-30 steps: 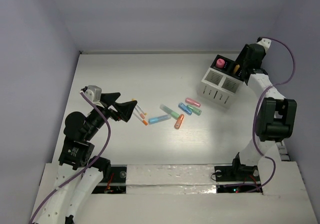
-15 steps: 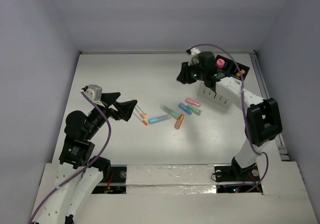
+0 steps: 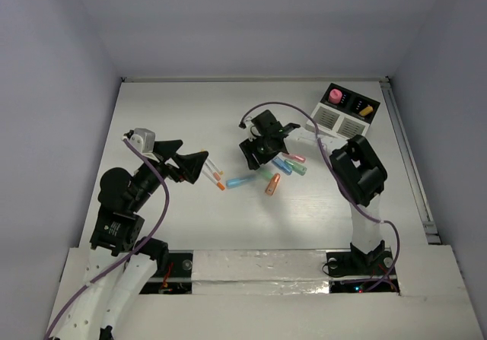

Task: Sort the stationery into containers
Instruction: Pick up the pen from the center of the board, then place the pen in the storage box.

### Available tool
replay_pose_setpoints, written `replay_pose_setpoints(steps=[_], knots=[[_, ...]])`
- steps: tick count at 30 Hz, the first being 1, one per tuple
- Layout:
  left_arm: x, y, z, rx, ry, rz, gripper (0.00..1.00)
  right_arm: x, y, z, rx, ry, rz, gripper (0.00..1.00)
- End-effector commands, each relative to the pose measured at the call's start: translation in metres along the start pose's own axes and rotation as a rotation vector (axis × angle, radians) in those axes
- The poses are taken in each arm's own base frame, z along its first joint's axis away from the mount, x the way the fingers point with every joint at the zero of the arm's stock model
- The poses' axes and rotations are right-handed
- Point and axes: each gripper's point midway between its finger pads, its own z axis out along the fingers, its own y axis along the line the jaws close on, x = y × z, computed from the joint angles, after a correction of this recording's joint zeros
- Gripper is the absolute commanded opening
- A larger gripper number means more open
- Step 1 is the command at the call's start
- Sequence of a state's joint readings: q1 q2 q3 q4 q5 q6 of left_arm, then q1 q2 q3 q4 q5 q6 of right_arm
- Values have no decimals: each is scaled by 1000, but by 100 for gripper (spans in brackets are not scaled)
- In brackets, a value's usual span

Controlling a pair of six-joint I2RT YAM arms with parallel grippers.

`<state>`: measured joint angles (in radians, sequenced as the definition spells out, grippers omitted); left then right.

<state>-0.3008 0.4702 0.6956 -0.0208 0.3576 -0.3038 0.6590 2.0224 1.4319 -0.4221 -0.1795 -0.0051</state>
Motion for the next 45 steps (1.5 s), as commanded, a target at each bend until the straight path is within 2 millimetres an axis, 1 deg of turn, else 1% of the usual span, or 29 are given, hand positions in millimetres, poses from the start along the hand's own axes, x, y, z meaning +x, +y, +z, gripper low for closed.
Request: replay_pose_setpoints(steps=[1, 5, 7, 8, 9, 14, 15, 18, 19, 20, 22, 23, 24, 25, 27, 28, 31, 32, 35, 36, 37, 38, 39, 40, 41, 42, 43, 44, 45], knots=[[-9, -1, 2, 7, -32, 19, 99, -22, -1, -11, 50, -44, -56, 64], [-9, -1, 2, 7, -32, 20, 99, -9, -3, 0, 88, 8, -67, 62], [-9, -1, 2, 8, -32, 20, 99, 1, 1, 7, 102, 46, -84, 58], [-10, -2, 2, 10, -36, 20, 99, 2, -5, 8, 129, 52, -85, 55], [-10, -2, 2, 10, -35, 20, 99, 2, -2, 9, 133, 54, -93, 52], [-10, -2, 2, 10, -35, 21, 99, 3, -2, 16, 130, 69, -94, 51], [-11, -2, 1, 11, -37, 22, 99, 2, -3, 17, 133, 68, -94, 46], [-10, -2, 1, 9, -36, 20, 99, -11, -10, 13, 181, 31, -96, 37], [-10, -2, 1, 10, -36, 22, 99, -19, -11, 11, 194, 3, -96, 33], [-10, -2, 1, 9, -38, 21, 99, -27, -14, 7, 215, -25, -95, 32], [-10, -2, 1, 11, -37, 21, 99, -49, -14, -6, 235, -99, -100, 24], [-10, -3, 1, 12, -37, 19, 99, -60, -17, -13, 260, -134, -101, 23], [-10, -2, 1, 12, -37, 21, 99, -70, -18, -19, 272, -165, -101, 19], [-10, -2, 1, 12, -37, 19, 99, -85, -17, -31, 282, -219, -102, 19], [-10, -2, 1, 12, -37, 21, 99, -106, -21, -49, 325, -291, -93, 19], [-10, -2, 1, 12, -37, 19, 99, -122, -20, -66, 337, -353, -89, 19], [-11, -3, 0, 13, -39, 20, 99, -146, -39, -103, 404, -460, -41, 19], [-11, -3, 0, 13, -39, 20, 99, -161, -55, -133, 443, -541, 6, 19], [-11, -4, 0, 16, -42, 21, 99, -172, -95, -184, 550, -682, 108, 20], [-11, -4, -1, 19, -42, 23, 99, -174, -121, -225, 593, -771, 187, 20], [-12, -4, -1, 18, -44, 22, 99, -171, -138, -239, 618, -834, 229, 20], [-13, -5, -2, 21, -47, 25, 99, -169, -155, -258, 637, -904, 300, 20], [-13, -5, -2, 22, -49, 26, 99, -160, -186, -298, 698, -990, 375, 20], [-14, -6, -3, 23, -51, 25, 99, -160, -199, -318, 710, -1079, 418, 21], [-15, -6, -3, 24, -54, 29, 99, -146, -213, -319, 716, -1103, 479, 21], [-14, -6, -4, 22, -53, 27, 99, -138, -227, -331, 753, -1135, 515, 21], [-15, -6, -4, 20, -57, 28, 99, -127, -246, -348, 813, -1166, 551, 21], [-15, -6, -5, 20, -59, 30, 99, -119, -260, -361, 882, -1190, 584, 21], [-15, -9, -5, 29, -57, 28, 99, -113, -269, -368, 929, -1195, 597, 21]])
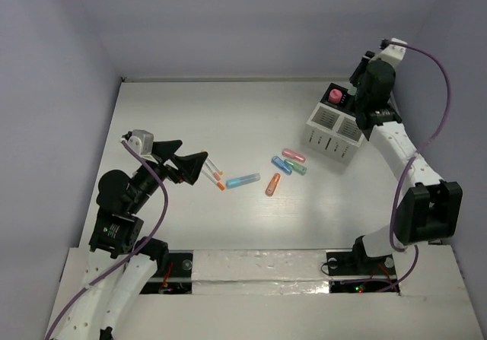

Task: Sort the stationery into containers
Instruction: Place the pen in the storage box.

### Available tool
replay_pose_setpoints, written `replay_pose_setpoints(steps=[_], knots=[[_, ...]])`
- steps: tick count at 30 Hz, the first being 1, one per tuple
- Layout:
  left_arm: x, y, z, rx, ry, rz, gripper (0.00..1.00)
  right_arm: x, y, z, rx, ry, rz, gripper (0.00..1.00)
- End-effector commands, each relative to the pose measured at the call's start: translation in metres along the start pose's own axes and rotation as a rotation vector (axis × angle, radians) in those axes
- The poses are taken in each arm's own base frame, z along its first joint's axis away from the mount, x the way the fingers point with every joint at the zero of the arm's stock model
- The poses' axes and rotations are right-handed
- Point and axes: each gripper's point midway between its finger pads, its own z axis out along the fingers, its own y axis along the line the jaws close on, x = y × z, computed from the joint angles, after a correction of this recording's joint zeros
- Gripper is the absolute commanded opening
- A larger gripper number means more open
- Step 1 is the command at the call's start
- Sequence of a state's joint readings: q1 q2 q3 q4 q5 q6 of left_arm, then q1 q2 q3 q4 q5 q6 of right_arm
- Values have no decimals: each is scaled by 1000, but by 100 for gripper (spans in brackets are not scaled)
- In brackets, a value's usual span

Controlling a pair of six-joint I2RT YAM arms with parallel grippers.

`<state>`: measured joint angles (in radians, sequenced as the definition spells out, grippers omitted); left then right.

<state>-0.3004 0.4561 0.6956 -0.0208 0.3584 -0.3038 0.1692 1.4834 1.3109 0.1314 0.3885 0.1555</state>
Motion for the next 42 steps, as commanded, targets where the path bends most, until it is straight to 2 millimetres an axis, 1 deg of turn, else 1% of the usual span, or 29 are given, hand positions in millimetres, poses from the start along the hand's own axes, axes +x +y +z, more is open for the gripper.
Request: replay_pose_setpoints(steps=[1, 3, 4, 5, 7, 8, 10, 11, 12, 13, 15, 19, 22, 25, 29, 32, 34, 35, 36, 37, 38, 39, 40, 41, 42], knots=[[-12, -7, -2, 24, -45, 25, 99, -18, -38, 16, 153, -138, 99, 22], [-13, -7, -2, 23, -47, 25, 99, -25, -60, 23, 219, -166, 103, 23], [-13, -9, -3, 32, -47, 28, 99, -25, -71, 27, 248, -166, 101, 22], [-12, -9, -3, 29, -45, 27, 99, -18, -89, 36, 290, -155, 91, 23], [-13, -11, -3, 38, -47, 28, 99, -15, -103, 45, 317, -145, 88, 22], [-13, -11, -3, 37, -47, 29, 99, 1, -110, 53, 331, -104, 77, 22], [-13, -11, -4, 37, -47, 29, 99, 12, -119, 60, 346, -77, 63, 22], [-12, -13, -4, 45, -43, 28, 99, 16, -121, 62, 351, -72, 55, 22], [-12, -13, -3, 42, -44, 28, 99, 24, -123, 63, 360, -60, 36, 22], [-12, -12, -3, 40, -44, 29, 99, 28, -125, 64, 366, -55, 33, 23], [-12, -12, -3, 40, -43, 29, 99, 41, -127, 66, 373, -33, 19, 22], [-11, -12, -1, 40, -35, 26, 99, 57, -131, 71, 388, -8, 0, 22], [-10, -11, -1, 40, -34, 26, 99, 66, -131, 75, 388, 4, -3, 23], [-10, -11, 0, 36, -33, 27, 99, 71, -131, 80, 389, 10, -4, 24], [-11, -10, 0, 35, -35, 27, 99, 84, -132, 85, 390, 40, -11, 25], [-10, -10, 0, 34, -33, 27, 99, 89, -129, 85, 376, 51, 3, 32], [-9, -10, 0, 35, -31, 26, 99, 88, -128, 82, 367, 51, 11, 39], [-10, -10, 0, 34, -33, 27, 99, 86, -126, 81, 358, 49, 19, 44], [-9, -10, 1, 35, -29, 26, 99, 84, -123, 80, 342, 50, 38, 53], [-9, -10, 1, 34, -28, 25, 99, 79, -119, 78, 326, 48, 48, 54], [-9, -10, 1, 36, -29, 26, 99, 79, -117, 76, 318, 65, 54, 60], [-10, -10, 1, 37, -30, 26, 99, 79, -112, 75, 292, 73, 73, 61], [-10, -10, 0, 37, -32, 27, 99, 72, -109, 72, 278, 65, 85, 62], [-9, -10, 1, 35, -29, 26, 99, 69, -107, 69, 271, 62, 94, 62], [-11, -11, 0, 37, -35, 27, 99, 69, -106, 66, 263, 64, 103, 63]])
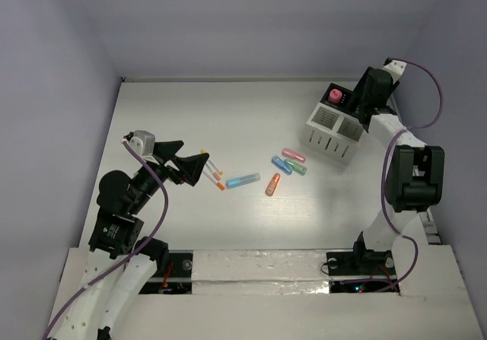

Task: Sort the stationery into containers
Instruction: Place the pen in the storage box, then pick up the pen from the center of the board.

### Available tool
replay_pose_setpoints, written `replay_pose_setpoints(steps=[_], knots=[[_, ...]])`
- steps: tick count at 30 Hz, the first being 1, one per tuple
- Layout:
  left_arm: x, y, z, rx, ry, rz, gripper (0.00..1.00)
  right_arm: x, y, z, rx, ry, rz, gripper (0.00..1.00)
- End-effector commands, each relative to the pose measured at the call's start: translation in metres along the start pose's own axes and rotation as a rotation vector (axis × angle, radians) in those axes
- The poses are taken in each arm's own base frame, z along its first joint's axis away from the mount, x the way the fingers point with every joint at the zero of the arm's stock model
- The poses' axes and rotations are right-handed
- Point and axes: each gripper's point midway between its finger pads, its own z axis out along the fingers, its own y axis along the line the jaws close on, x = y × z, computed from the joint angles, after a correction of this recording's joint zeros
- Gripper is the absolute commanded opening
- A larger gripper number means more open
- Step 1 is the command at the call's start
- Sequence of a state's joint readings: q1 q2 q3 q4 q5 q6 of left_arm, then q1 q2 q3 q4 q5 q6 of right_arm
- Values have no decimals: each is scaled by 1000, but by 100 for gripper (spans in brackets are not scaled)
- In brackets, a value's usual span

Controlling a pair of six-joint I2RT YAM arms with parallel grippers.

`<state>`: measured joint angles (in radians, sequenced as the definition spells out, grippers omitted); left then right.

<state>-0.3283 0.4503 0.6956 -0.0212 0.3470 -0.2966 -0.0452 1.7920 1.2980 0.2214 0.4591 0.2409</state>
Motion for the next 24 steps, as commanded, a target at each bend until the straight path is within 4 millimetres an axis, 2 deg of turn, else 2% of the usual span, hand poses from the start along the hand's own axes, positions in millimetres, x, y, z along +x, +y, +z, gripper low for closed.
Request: replay_pose_setpoints(steps=[1, 2, 4, 5, 6, 7, 8, 9, 11, 12, 13, 15, 16, 17, 18, 19, 20, 22, 23, 24], knots=[[-10, -4, 1, 16, -32, 20, 99, -46, 19, -27, -87, -78, 95, 63], [-11, -5, 1, 17, -34, 21, 99, -55, 26, -38, -113, -90, 103, 63], [-10, -4, 1, 16, -31, 18, 99, -57, 44, -54, -194, -85, 99, 61], [-10, -5, 1, 18, -32, 19, 99, -69, 55, -69, -254, -102, 103, 60], [-10, -5, 1, 17, -33, 19, 99, -63, 83, -87, -390, -69, 89, 56], [-11, -5, 1, 18, -36, 20, 99, -59, 97, -99, -460, -43, 85, 52], [-10, -5, 1, 17, -34, 19, 99, -50, 108, -110, -523, 4, 77, 42], [-10, -5, 0, 16, -35, 19, 99, -39, 140, -140, -719, 72, 71, 31], [-11, -4, 0, 13, -36, 18, 99, -11, 167, -175, -900, 168, 40, 31], [-10, -4, 1, 11, -35, 19, 99, 6, 183, -198, -1020, 214, -21, 34], [-9, -3, 1, 10, -31, 17, 99, 25, 205, -229, -1114, 255, -79, 36], [-9, -3, 2, 12, -30, 18, 99, 59, 220, -263, -1218, 311, -242, 45], [-9, -3, 2, 12, -30, 18, 99, 83, 225, -276, -1248, 366, -305, 46], [-9, -4, 1, 14, -29, 18, 99, 111, 232, -308, -1312, 434, -389, 49], [-10, -4, 1, 15, -33, 17, 99, 120, 237, -319, -1355, 410, -482, 56], [-10, -2, 1, 6, -35, 18, 99, 144, 239, -325, -1365, 458, -536, 61], [-11, -2, 1, 7, -38, 19, 99, 165, 238, -343, -1389, 521, -603, 64], [-12, 0, 0, -2, -42, 20, 99, 181, 243, -348, -1392, 544, -675, 77], [-12, 0, 0, -4, -43, 20, 99, 203, 242, -352, -1382, 594, -718, 78], [-12, 0, -1, -3, -44, 21, 99, 212, 240, -350, -1352, 605, -758, 79]])
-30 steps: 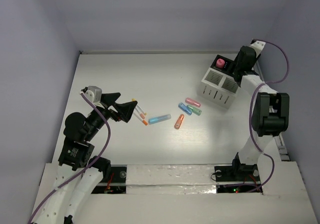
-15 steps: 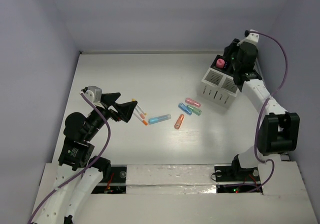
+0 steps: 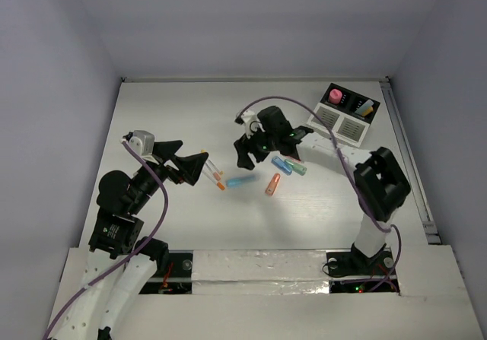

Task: Sort the stationery into containers
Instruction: Pick up the pen from the center of the board.

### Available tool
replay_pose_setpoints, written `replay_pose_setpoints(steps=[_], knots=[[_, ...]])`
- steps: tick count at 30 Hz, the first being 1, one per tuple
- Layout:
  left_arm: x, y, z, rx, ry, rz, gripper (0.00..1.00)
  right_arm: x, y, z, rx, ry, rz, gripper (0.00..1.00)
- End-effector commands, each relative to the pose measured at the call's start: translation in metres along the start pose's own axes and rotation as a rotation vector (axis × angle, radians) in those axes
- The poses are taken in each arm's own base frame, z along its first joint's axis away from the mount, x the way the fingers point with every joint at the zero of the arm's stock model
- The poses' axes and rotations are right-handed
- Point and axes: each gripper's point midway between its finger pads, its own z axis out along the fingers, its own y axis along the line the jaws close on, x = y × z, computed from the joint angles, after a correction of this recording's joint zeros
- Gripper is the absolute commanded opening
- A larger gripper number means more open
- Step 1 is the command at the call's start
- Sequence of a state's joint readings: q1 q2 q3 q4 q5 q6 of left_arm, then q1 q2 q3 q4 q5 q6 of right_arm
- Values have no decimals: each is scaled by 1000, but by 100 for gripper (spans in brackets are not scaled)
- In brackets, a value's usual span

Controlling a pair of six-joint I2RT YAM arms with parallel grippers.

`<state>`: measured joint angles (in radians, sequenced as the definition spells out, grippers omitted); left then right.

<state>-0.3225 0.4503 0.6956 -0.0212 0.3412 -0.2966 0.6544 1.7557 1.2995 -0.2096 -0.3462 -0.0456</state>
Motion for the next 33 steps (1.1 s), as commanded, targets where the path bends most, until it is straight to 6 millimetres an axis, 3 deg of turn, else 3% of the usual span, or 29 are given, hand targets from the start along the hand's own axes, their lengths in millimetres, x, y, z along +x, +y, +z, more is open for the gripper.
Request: replay_pose_setpoints(steps=[1, 3, 9, 17, 26, 30, 33], knots=[[-12, -3, -1, 8, -42, 18, 99, 23, -1, 8, 21, 146, -95, 80], [-12, -2, 0, 8, -42, 19, 99, 45, 8, 22, 15, 237, -119, 82], [-12, 0, -1, 1, -44, 20, 99, 79, 15, 35, 32, 358, -160, 88], [-12, -1, -1, 3, -42, 20, 99, 96, 24, 50, 54, 429, -213, 92], [-11, -1, 0, 4, -39, 19, 99, 97, 32, 76, 55, 438, -266, 91], [-11, -1, 0, 5, -38, 19, 99, 95, 26, 77, 89, 422, -275, 82], [-11, -1, 1, 6, -37, 17, 99, 93, 20, 76, 128, 411, -289, 65]])
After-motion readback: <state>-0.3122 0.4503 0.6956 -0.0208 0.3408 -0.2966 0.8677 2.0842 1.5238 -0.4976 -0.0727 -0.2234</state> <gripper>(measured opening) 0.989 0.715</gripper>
